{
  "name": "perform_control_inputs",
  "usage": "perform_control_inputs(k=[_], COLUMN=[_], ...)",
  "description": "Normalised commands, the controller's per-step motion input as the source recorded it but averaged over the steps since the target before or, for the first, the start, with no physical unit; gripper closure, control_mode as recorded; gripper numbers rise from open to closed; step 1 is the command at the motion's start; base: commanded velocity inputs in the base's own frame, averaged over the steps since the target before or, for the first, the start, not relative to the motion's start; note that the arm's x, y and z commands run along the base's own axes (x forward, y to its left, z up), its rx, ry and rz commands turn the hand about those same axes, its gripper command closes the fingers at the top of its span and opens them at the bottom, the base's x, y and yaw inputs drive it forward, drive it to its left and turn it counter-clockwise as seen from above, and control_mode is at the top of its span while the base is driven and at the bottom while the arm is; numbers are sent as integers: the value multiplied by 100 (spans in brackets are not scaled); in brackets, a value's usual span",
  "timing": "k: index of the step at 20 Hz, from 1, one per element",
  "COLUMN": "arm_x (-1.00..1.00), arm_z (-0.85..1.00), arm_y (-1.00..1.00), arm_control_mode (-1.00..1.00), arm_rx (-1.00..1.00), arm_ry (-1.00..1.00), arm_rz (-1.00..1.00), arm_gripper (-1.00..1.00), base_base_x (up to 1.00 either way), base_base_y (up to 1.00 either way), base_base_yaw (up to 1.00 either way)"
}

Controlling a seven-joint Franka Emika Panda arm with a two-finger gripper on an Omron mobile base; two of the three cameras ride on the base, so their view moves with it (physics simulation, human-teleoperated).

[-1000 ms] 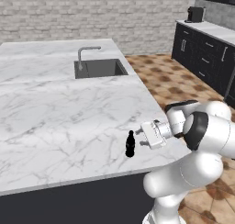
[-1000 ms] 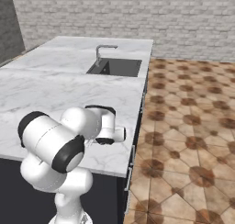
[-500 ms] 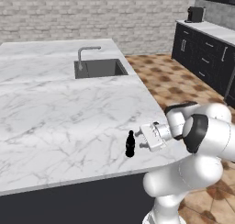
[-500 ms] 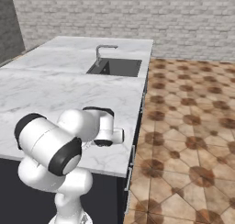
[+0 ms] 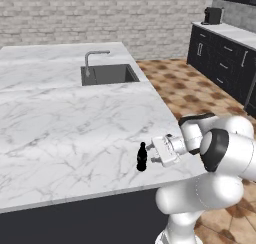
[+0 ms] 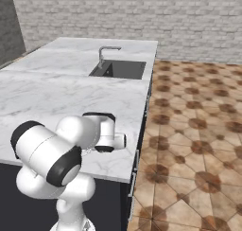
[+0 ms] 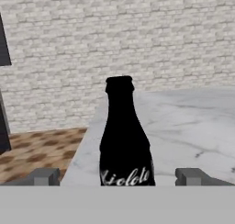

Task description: Pick the bottled drink from the counter and place it in the open cabinet.

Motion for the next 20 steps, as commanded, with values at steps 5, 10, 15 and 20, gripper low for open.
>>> perform_control_inputs(k=[5,10,15,20], arm_x=[0,0,7,15], arm_z=[0,0,0,0], arm_y=[4,2,4,4], arm_control_mode=[-100,-100,-100,-100], arm_rx=[0,0,0,0], arm_ry=[1,2,9,11], arm_rz=[0,0,0,0], arm_gripper=[-100,-100,-100,-100], base_base_x=[0,0,0,0], base_base_y=[0,0,0,0], base_base_yaw=[0,0,0,0])
